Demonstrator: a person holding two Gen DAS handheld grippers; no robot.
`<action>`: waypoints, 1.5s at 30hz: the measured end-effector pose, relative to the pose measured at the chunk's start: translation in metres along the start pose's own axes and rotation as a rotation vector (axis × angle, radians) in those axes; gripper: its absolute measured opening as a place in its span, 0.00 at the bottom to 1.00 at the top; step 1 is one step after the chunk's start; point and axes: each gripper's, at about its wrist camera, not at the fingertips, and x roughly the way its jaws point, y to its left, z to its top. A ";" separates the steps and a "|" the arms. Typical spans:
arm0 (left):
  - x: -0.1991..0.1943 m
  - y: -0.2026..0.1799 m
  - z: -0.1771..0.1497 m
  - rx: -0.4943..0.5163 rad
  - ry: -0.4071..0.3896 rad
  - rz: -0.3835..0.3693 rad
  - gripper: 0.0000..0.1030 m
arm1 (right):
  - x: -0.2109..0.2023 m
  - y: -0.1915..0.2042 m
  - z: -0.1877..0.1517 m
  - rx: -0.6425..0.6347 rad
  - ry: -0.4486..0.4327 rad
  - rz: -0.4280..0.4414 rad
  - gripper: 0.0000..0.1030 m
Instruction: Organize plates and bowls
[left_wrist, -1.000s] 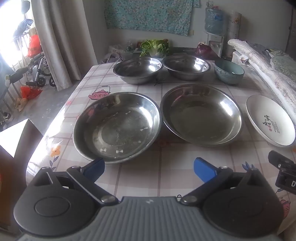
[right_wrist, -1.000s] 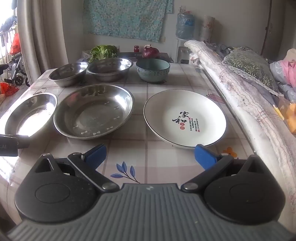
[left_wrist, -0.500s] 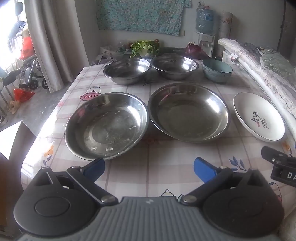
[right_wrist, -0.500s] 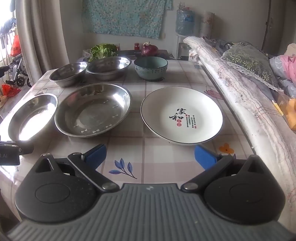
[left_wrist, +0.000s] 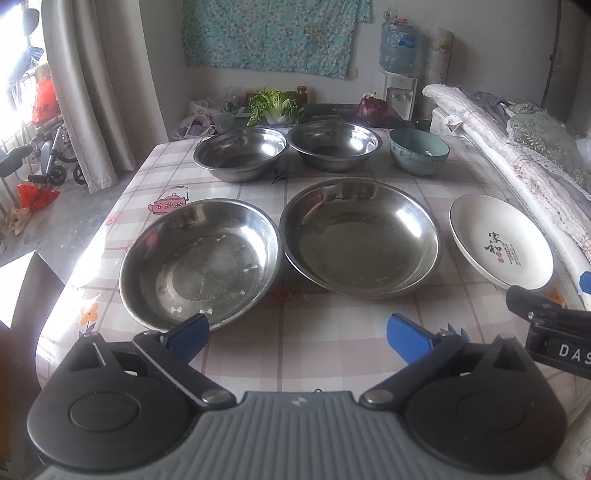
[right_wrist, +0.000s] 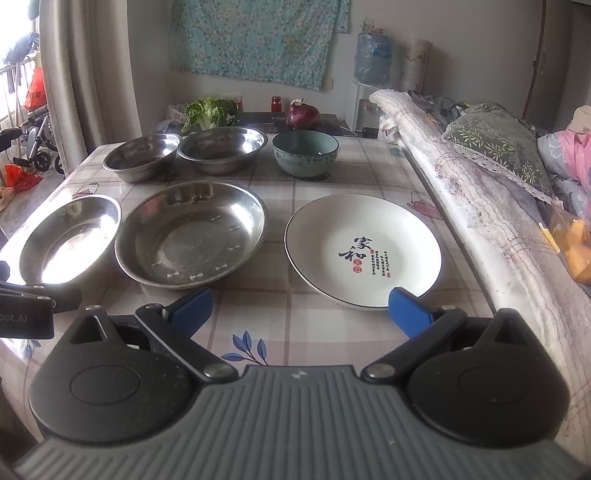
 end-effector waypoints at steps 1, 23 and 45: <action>0.000 0.000 0.001 0.000 -0.002 -0.002 1.00 | -0.001 0.000 0.001 0.000 -0.004 -0.001 0.99; 0.000 -0.004 0.000 0.010 0.002 -0.017 1.00 | -0.002 0.001 0.007 -0.001 -0.002 0.000 0.99; -0.001 -0.001 -0.004 0.006 0.011 -0.023 1.00 | -0.001 0.006 0.003 -0.018 0.023 0.004 0.99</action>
